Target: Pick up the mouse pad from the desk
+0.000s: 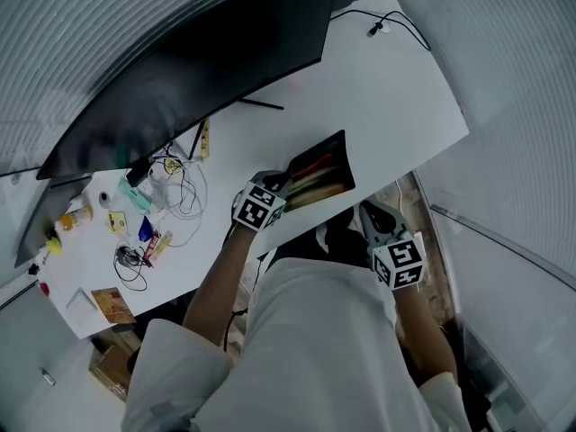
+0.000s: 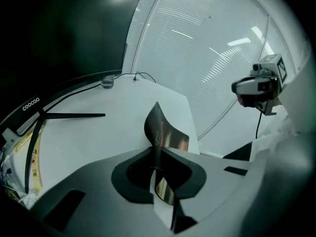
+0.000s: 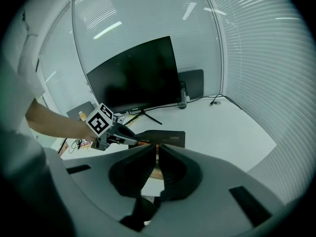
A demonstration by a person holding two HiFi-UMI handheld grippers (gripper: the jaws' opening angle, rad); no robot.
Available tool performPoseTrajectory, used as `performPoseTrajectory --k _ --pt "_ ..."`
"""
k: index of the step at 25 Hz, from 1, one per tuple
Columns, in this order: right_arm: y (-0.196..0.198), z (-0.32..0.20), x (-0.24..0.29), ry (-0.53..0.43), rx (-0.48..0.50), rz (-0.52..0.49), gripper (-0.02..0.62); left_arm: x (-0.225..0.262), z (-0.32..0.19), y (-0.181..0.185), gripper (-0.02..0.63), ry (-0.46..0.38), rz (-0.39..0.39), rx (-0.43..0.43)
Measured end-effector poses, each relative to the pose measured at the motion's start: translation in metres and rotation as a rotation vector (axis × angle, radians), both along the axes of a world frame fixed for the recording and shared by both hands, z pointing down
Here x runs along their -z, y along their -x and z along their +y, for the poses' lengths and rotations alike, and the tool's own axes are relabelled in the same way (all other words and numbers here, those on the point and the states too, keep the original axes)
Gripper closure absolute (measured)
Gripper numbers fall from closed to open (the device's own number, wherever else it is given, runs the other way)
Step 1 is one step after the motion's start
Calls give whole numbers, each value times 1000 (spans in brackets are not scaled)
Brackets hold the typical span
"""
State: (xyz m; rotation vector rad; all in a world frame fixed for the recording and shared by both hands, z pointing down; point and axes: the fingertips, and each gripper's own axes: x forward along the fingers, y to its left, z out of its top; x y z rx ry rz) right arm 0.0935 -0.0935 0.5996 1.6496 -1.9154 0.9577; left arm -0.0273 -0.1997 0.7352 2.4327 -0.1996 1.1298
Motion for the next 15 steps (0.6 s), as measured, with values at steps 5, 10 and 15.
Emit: performPoseTrajectory --k 5,10,15 --pt "-9 -1 13 -45 32 4 557 35 10 -1 565 -16 48 40" --pt "-21 -6 26 -94 78 -16 557 61 18 0 565 -52 75 93" --pt "-43 -8 43 -122 151 -22 557 83 24 5 565 -64 94 212"
